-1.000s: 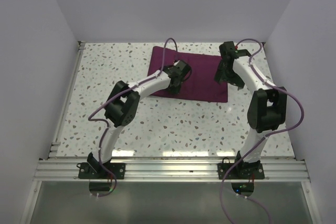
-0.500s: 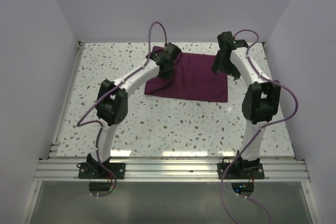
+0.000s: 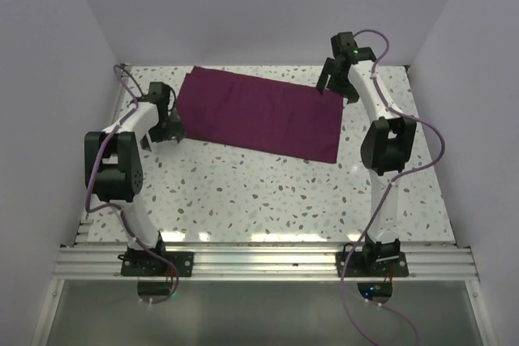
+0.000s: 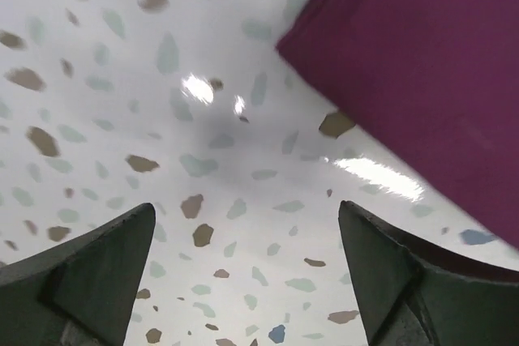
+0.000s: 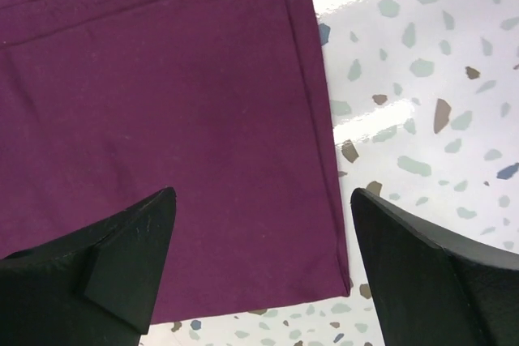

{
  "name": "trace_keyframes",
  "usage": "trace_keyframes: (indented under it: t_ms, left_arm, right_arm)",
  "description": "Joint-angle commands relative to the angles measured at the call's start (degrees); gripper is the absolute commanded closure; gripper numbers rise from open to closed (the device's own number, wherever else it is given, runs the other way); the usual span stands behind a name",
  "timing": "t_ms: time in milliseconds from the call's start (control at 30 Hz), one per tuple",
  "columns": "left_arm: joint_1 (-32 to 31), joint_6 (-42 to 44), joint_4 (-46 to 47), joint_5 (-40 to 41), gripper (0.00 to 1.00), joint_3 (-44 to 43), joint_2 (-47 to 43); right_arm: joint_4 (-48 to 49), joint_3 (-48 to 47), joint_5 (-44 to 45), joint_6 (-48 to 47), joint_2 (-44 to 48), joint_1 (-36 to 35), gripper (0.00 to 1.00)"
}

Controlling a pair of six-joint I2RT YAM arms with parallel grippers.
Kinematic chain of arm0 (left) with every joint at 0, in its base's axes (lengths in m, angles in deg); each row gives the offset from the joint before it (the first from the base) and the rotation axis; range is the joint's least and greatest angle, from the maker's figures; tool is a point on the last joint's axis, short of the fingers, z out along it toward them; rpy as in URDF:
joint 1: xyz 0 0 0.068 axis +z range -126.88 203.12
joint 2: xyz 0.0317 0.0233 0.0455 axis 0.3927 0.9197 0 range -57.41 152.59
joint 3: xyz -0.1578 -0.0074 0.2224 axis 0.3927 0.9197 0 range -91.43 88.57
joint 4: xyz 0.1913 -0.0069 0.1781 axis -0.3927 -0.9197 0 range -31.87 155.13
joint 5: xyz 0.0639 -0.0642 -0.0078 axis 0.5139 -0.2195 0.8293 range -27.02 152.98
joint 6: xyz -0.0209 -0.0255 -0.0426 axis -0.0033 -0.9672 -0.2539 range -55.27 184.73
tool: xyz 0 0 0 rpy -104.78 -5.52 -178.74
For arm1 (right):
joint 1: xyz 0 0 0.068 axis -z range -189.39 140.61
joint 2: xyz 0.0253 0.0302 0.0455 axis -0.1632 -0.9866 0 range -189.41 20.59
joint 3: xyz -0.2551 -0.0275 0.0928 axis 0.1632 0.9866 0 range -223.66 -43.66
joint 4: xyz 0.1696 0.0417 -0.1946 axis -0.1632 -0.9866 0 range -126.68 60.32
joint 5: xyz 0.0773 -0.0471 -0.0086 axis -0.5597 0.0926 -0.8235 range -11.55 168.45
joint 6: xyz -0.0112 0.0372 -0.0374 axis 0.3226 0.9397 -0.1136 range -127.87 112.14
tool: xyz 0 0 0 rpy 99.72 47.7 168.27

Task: Open and lay out the surgical kit
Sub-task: Open the surgical kit at the center of the board.

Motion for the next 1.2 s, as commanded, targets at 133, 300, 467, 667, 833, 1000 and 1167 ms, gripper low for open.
trace_keyframes:
  t_ms: [133,300,467,667,833,1000,1167]
  left_arm:
    - [-0.91,-2.47,2.03,-4.98,0.01,8.07,-0.12]
    - [-1.0,-2.65,0.81,-7.34,0.05,9.47,-3.38]
    - [-1.53,-3.52,0.54,-8.05,0.07,12.82,-10.06]
    - [-1.97,-4.58,-2.97,-7.62,0.08,14.84,-15.77]
    - [-2.58,-6.16,-4.73,-7.44,0.09,16.07,-20.17]
    - [-3.37,-7.21,-6.66,-5.69,0.09,17.92,-23.42]
    - [-3.64,-8.27,-7.54,-4.98,0.09,20.29,-25.53]
  right_arm:
    - [2.83,-5.41,-5.53,-3.25,-5.28,0.53,0.07]
    - [5.99,-9.11,-6.76,-3.17,-8.97,2.2,0.08]
    - [14.06,-5.08,-8.52,-0.44,-10.29,5.27,0.13]
    - [16.18,-9.55,-7.65,-0.43,-16.17,6.6,0.15]
    - [17.33,-13.32,-10.18,-0.09,-21.1,7.47,0.22]
    - [18.65,-14.64,-10.72,0.53,-22.16,7.56,0.26]
    - [18.73,-13.69,-9.75,0.96,-19.79,7.65,0.28]
